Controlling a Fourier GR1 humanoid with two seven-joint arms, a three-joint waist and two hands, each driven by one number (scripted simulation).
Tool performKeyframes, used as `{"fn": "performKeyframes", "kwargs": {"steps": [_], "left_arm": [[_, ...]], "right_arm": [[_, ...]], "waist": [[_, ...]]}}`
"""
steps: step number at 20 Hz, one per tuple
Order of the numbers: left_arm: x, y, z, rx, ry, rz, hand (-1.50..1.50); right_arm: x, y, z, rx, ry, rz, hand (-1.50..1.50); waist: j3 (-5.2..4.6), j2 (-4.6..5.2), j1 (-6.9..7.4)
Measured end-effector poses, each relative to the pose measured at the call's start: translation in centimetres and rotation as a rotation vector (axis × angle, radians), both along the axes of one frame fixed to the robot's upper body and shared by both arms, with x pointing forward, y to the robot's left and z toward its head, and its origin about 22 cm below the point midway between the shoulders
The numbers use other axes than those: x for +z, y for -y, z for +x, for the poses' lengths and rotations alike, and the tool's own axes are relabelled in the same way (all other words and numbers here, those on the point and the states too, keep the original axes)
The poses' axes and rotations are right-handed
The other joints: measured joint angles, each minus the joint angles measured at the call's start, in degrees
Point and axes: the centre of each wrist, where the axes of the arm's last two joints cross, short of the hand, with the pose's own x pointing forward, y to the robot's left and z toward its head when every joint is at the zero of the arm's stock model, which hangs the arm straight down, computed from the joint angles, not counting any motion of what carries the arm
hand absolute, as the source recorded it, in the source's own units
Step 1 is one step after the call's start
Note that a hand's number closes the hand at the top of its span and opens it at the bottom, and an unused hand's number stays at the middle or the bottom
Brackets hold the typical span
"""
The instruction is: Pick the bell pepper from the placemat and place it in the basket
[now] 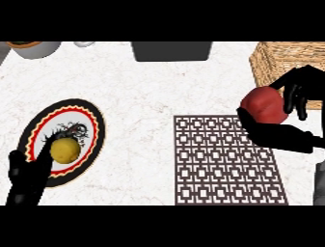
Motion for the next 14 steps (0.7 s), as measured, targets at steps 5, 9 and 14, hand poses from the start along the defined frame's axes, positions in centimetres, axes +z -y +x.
{"fn": "performKeyframes", "kwargs": {"steps": [5,9,14], "left_arm": [[0.1,0.2,0.3,-0.014,-0.003,0.005,0.0],[0.0,0.2,0.4,-0.021,0.005,0.009,0.0],[0.1,0.3,0.6,-0.034,0.003,-0.001,0.0]], "right_arm": [[5.3,3.5,1.4,-0.114,0.04,0.037,1.5],[9.0,6.2,2.6,-0.176,0.051,0.051,1.5],[10.9,9.5,5.0,-0.218,0.025,0.054,1.5]], "waist": [[-0.04,0.12,0.54],[-0.06,0.16,0.82],[-0.09,0.31,1.21]]}}
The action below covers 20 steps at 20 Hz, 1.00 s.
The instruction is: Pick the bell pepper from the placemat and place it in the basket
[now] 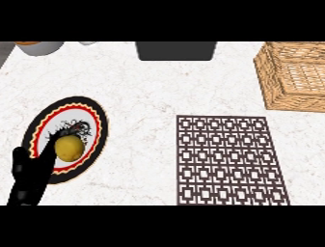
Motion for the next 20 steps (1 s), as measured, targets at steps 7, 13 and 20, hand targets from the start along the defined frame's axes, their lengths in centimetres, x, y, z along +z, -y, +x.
{"fn": "performKeyframes", "kwargs": {"steps": [7,13,20], "left_arm": [[-0.2,0.6,0.4,-0.009,-0.005,0.004,0.0],[0.0,0.5,0.5,-0.021,0.0,0.003,0.0],[0.3,0.5,0.5,-0.024,-0.005,0.002,0.0]], "right_arm": [[-0.5,3.9,3.5,-0.037,-0.037,-0.041,1.5],[-2.8,6.3,6.8,-0.034,-0.055,-0.024,1.5],[-6.5,9.1,8.9,-0.033,-0.048,0.143,1.5]], "waist": [[0.08,0.11,0.42],[0.04,0.25,0.79],[0.01,0.35,0.9]]}}
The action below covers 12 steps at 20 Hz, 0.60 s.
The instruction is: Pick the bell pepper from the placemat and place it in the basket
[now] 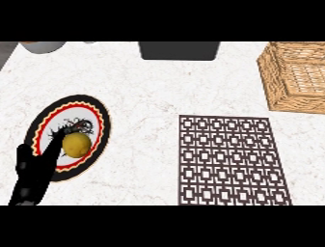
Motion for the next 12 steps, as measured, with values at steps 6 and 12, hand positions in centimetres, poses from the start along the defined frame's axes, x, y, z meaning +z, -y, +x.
{"fn": "performKeyframes", "kwargs": {"steps": [6,12], "left_arm": [[0.0,-0.4,0.0,-0.002,-0.009,-0.009,0.0],[-0.1,0.2,0.1,0.001,0.003,-0.004,0.0]], "right_arm": [[-3.2,2.6,0.5,0.004,0.012,0.048,1.5],[-5.6,5.0,0.1,-0.121,-0.059,-0.065,1.5]], "waist": [[0.0,-0.04,-0.12],[0.03,0.2,0.18]]}}
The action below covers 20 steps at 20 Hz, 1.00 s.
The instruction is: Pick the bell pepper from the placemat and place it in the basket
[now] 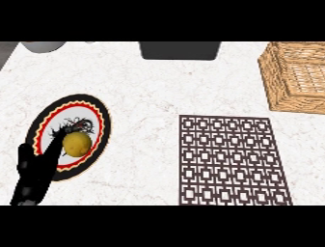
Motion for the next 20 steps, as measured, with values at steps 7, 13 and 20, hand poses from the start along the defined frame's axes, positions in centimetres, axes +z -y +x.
{"fn": "performKeyframes", "kwargs": {"steps": [7,13,20], "left_arm": [[0.0,-0.1,-0.1,-0.01,0.001,0.001,0.0],[-0.2,-0.1,-0.1,-0.004,-0.001,-0.002,0.0],[-0.5,0.0,-0.4,0.001,0.013,0.003,0.0]], "right_arm": [[-0.8,3.2,-1.3,0.007,-0.055,-0.14,-1.5],[-0.3,4.6,-1.8,0.0,0.004,-0.136,-1.5],[2.3,7.9,-3.8,-0.074,0.091,-0.02,-1.5]], "waist": [[0.01,-0.05,0.09],[0.03,-0.27,-0.17],[0.02,-0.36,-0.43]]}}
